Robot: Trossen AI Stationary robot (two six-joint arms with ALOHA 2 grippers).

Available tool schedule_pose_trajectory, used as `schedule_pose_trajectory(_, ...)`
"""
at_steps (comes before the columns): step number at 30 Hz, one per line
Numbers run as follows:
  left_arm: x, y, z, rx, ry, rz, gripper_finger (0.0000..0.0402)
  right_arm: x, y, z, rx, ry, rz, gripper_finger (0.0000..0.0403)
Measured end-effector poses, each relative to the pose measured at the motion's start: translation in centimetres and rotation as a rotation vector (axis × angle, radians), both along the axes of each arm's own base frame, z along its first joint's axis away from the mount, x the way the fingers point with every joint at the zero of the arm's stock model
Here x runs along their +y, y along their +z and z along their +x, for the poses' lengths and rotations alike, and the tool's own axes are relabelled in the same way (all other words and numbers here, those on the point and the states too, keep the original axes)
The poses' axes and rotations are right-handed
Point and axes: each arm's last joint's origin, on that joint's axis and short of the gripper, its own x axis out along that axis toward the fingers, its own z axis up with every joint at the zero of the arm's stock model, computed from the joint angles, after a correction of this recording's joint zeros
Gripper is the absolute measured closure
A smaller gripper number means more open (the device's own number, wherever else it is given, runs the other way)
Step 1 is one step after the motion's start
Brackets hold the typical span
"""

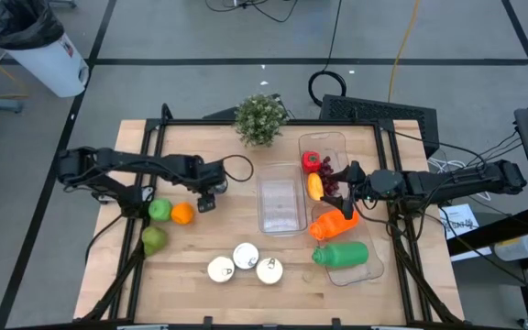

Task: Pick & Place Food Item
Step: Put the top green tuna can into the middle transparent bin

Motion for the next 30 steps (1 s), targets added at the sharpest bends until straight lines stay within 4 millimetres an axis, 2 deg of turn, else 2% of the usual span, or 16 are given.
schedule_pose_trajectory(5, -0.2, 0.2, 1.1, -0.113, 0.033, 0.009, 0.0193, 0.0, 0.0, 0.0, -0.001, 0.000, 0.000, 0.0041)
schedule_pose_trajectory(10, -0.4, 0.6, 2.1, -0.214, -0.019, 0.037, 0.0256, 0.0, 0.0, 0.0, -0.001, 0.000, 0.000, 0.0041)
schedule_pose_trajectory(14, -0.9, 0.8, 2.5, -0.237, -0.075, 0.064, 0.0259, 0.0, 0.0, 0.0, 0.000, 0.000, 0.000, 0.0041)
schedule_pose_trajectory(18, -1.9, 2.2, 3.3, -0.235, -0.099, 0.153, 0.0259, 0.0, 0.0, 0.0, -0.001, 0.000, 0.000, 0.0041)
schedule_pose_trajectory(21, -3.1, 4.1, 4.2, -0.259, -0.137, 0.263, 0.0259, 0.0, 0.0, 0.0, 0.000, 0.000, 0.000, 0.0041)
schedule_pose_trajectory(27, -6.5, 8.8, 6.4, -0.431, -0.261, 0.445, 0.0255, 0.0, 0.0, 0.0, -0.001, 0.000, 0.000, 0.0041)
schedule_pose_trajectory(30, -7.9, 10.4, 7.0, -0.500, -0.312, 0.539, 0.0257, 0.0, 0.0, 0.0, 0.000, 0.000, 0.000, 0.0041)
